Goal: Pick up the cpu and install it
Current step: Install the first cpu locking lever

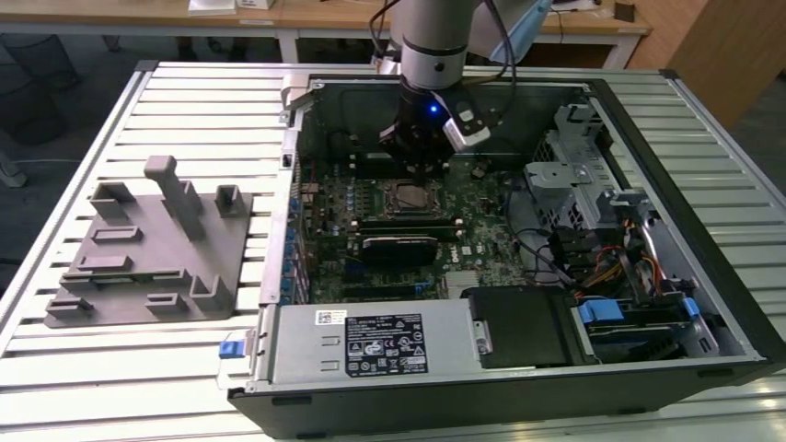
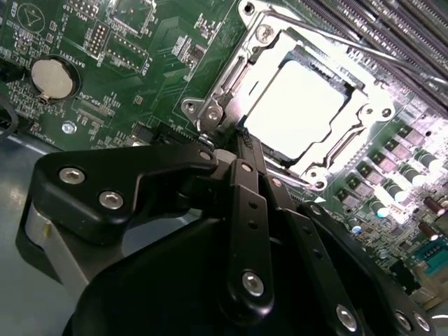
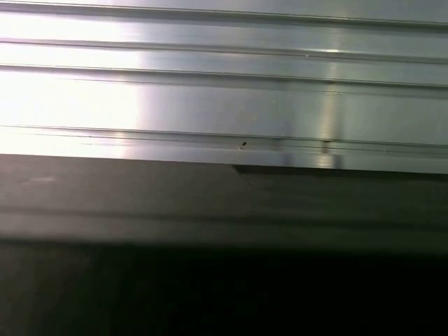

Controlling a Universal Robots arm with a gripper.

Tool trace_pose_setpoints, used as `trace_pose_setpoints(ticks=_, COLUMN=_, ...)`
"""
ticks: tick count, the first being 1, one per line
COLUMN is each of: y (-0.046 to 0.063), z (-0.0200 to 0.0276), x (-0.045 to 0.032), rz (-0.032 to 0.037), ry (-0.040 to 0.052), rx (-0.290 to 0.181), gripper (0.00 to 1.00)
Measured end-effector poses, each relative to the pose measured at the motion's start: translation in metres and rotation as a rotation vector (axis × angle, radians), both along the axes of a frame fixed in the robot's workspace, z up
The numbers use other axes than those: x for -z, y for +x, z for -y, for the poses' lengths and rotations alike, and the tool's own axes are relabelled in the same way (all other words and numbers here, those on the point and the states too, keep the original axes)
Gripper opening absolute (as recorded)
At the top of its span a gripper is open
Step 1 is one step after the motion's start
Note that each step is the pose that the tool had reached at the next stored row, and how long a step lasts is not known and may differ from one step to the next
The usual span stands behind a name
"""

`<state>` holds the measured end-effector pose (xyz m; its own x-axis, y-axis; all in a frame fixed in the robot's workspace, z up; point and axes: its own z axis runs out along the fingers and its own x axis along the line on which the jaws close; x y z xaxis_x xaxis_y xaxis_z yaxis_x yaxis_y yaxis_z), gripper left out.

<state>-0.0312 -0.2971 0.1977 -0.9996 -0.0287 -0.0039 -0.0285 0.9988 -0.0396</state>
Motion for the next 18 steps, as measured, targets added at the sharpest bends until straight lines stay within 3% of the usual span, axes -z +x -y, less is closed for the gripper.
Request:
trace_pose_setpoints(ticks=3, y=0.0001, z=0.0, x=0.0014, rz=0.0, ry=-0.006, rx=0.0, gripper=0.11)
trace_pose_setpoints(ticks=8, y=0.0, z=-0.0002, x=0.002, rz=0.0004, ry=-0.0054, rx=0.0, gripper=0.11)
trace_pose_setpoints(ticks=10, y=0.0, z=-0.0002, x=0.0019, rz=0.0004, ry=0.0029, rx=0.0, gripper=0.11)
trace_pose_setpoints(ticks=18, y=-0.0002, z=0.0002, x=0.0015, rz=0.0, ry=0.0512, rx=0.0, gripper=0.11)
